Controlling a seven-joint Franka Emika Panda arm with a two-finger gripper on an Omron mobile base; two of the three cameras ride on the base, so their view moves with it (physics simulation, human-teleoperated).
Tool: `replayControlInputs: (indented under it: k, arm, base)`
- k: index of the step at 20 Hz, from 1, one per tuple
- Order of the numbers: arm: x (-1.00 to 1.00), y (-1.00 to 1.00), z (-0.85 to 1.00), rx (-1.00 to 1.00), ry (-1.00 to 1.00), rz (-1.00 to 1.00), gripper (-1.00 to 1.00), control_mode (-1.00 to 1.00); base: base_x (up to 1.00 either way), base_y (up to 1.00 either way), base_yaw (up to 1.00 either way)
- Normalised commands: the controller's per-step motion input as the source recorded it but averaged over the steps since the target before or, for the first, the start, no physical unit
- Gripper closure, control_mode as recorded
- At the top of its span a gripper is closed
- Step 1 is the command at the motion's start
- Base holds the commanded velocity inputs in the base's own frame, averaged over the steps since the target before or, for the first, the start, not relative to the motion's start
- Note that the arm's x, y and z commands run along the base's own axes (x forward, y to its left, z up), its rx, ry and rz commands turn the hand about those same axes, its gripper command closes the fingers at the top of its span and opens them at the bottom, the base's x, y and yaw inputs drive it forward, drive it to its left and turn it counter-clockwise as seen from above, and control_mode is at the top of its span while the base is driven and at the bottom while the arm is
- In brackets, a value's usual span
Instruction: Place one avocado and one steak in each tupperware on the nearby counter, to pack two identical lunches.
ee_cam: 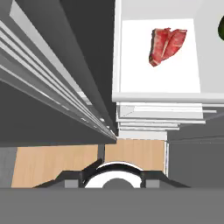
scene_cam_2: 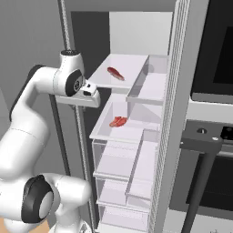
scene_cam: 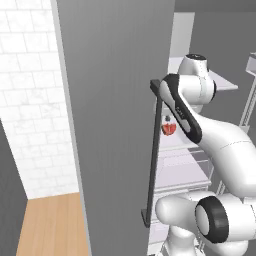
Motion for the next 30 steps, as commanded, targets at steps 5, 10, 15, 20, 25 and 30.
replayControlInputs:
  k: [5, 10, 15, 20, 25, 30]
  arm:
    - [0.09, -0.37, 0.07, 0.0, -0.09, 0.0, -1.0, -1.0]
    - [0.09, -0.37, 0.39, -0.02, -0.24, 0.04, -1.0, -1.0]
    - [0.5, -0.32, 0.54, 0.0, -0.17, 0.21, -1.0, -1.0]
    - [0.65, -0.52, 0.54, 0.0, -0.13, 0.13, -1.0, -1.0]
    - [0.76, -0.34, 0.15, -0.01, -0.03, 0.01, -1.0, -1.0]
    - [0.93, -0.21, 0.07, 0.0, -0.02, 0.04, -1.0, -1.0]
  base:
    - [0.0, 0.0, 0.0]
    - [0.0, 0.0, 0.0]
    - [0.0, 0.0, 0.0]
    - [0.0, 0.0, 0.0]
    - [0.0, 0.0, 0.0]
    - [0.0, 0.0, 0.0]
